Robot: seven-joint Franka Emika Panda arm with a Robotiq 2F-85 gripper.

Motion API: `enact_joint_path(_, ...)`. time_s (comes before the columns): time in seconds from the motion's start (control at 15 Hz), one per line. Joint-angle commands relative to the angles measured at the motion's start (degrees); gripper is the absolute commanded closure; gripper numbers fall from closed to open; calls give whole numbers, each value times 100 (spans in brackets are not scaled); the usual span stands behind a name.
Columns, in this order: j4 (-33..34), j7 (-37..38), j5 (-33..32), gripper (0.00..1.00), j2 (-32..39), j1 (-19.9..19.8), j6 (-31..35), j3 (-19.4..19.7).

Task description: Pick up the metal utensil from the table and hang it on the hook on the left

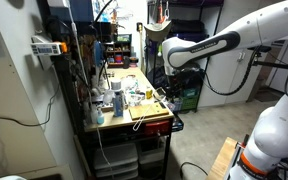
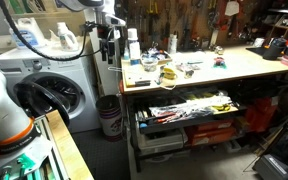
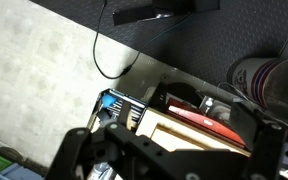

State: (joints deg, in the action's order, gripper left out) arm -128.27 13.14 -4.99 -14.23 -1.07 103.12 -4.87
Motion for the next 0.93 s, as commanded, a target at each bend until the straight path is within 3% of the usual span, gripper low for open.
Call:
enact_joint_path(0.0,691,890,418,0,910,-9,163,72)
enact_joint_path(0.47,1312,2515,1234,0,2093,143,1394,161)
enact_joint_path(0.67,1294,3199,1397,0,2376,217,2186,226)
enact_joint_path(0.87,1299,3420,1286,0,2593,273,2609,309)
